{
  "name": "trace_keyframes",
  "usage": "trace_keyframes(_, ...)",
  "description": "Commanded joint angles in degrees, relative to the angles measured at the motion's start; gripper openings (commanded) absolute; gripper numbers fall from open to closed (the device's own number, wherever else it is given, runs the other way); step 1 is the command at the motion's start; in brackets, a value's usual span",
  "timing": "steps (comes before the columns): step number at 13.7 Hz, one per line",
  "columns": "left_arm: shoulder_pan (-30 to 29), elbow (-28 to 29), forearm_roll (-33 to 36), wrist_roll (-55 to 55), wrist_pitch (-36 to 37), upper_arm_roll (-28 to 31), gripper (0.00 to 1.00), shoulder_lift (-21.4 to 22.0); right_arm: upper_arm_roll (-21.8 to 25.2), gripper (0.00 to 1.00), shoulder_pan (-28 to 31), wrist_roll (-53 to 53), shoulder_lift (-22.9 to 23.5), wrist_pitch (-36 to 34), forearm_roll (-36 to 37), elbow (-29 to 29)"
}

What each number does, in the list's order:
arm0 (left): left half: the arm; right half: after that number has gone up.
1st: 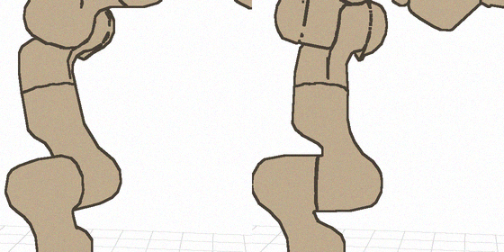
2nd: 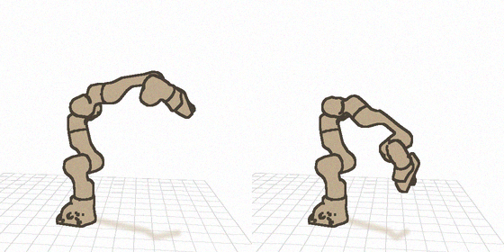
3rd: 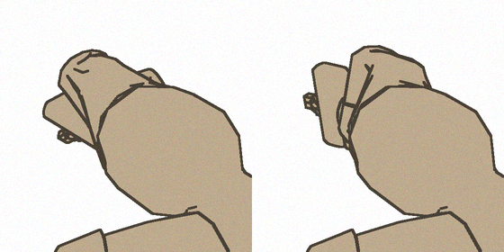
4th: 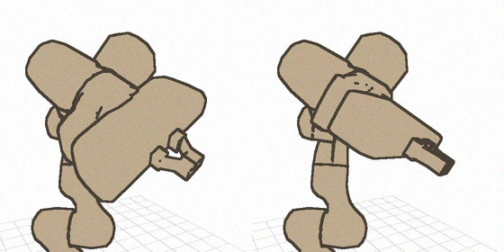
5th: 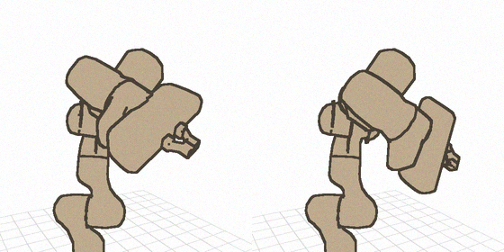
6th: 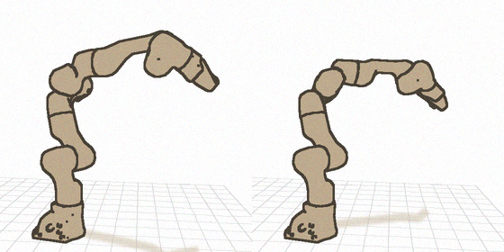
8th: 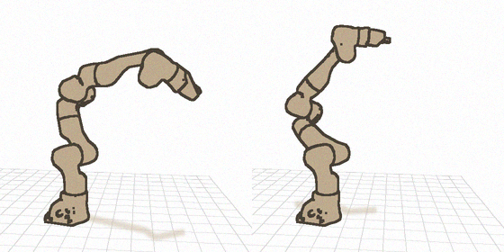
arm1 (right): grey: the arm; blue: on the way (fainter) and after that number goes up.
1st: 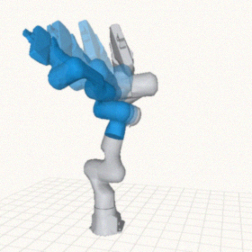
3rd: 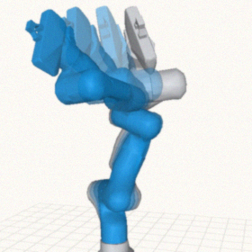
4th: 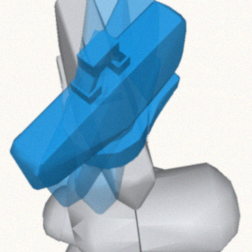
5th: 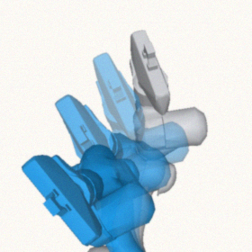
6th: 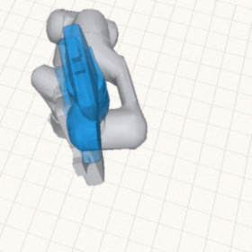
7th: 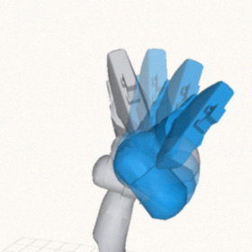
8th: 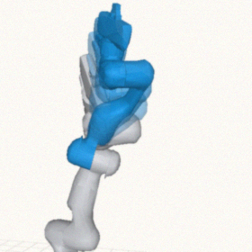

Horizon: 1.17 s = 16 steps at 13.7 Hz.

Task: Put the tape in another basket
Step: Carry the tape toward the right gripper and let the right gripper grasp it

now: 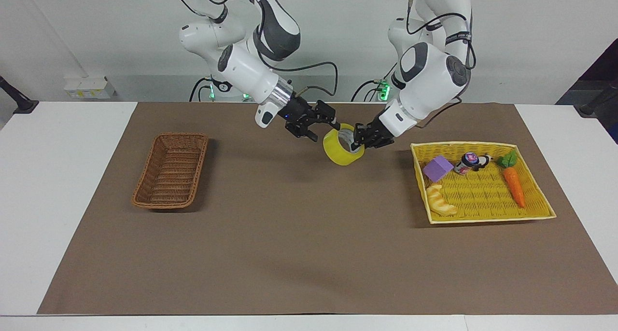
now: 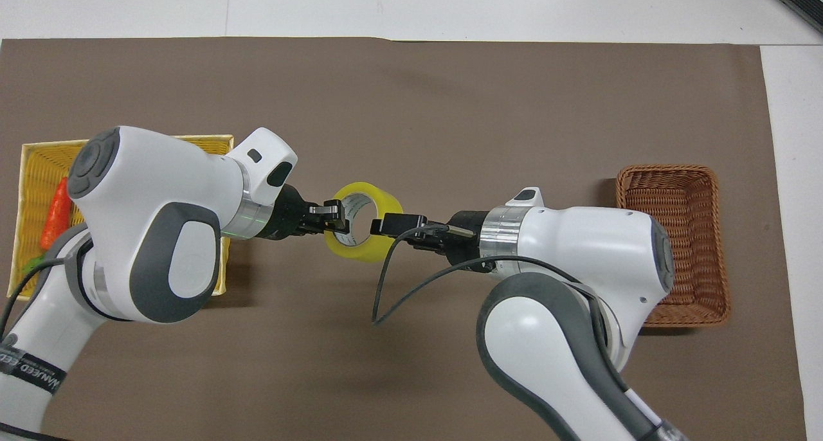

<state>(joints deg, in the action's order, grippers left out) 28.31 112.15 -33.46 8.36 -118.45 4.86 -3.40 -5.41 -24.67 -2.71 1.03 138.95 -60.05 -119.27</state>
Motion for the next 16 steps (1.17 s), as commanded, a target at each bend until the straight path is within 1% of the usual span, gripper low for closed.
trace_keyframes(1,1.14,1.67,-1.26,0.6,-0.03,0.94,0.0,2.08,0.13,1.0,0.06,2.27,-0.15,0.8,-2.88,-0.61)
trace_keyframes(4,1.14,1.67,-1.26,0.6,0.68,0.94,0.0,2.17,0.05,1.0,-0.11,2.27,0.99,1.32,-2.88,-0.44)
trace_keyframes(7,1.14,1.67,-1.17,0.52,0.68,0.94,0.0,2.17,0.13,1.0,-0.46,2.35,1.08,1.06,-2.71,-0.44)
trace_keyframes(9,1.14,1.67,-1.17,0.43,0.76,0.94,0.0,2.17,0.05,1.0,-1.68,1.4,2.74,1.93,-2.79,0.7)
trace_keyframes(10,1.14,1.67,-1.17,0.34,0.85,0.94,0.0,2.17,0.05,1.0,-1.96,0.08,2.75,2.81,-2.79,0.79)
trace_keyframes(11,1.14,1.67,-1.17,0.34,0.85,0.94,0.0,2.17,0.05,0.92,-2.39,-1.76,2.75,3.08,-2.79,0.79)
trace_keyframes(12,1.14,1.67,-1.17,0.43,0.85,0.94,0.0,2.17,0.05,0.52,-2.92,-2.65,2.83,3.34,-2.71,0.97)
trace_keyframes(13,1.14,1.67,-1.17,0.43,0.85,0.94,0.0,2.17,0.05,0.26,-2.58,-2.57,3.01,3.17,-2.71,1.23)
trace_keyframes(14,1.14,1.67,-1.17,0.43,0.94,0.94,0.0,2.17,0.05,0.08,-2.4,-2.48,3.01,2.99,-2.71,1.32)
trace_keyframes(15,1.14,1.58,-1.17,0.34,0.85,0.94,0.0,2.17,0.05,0.0,-2.4,-2.48,3.1,3.08,-2.71,1.41)
trace_keyframes(16,1.14,1.41,-1.17,0.34,0.94,0.94,0.0,2.08,0.05,0.0,-2.4,-2.48,3.19,3.08,-2.71,1.49)
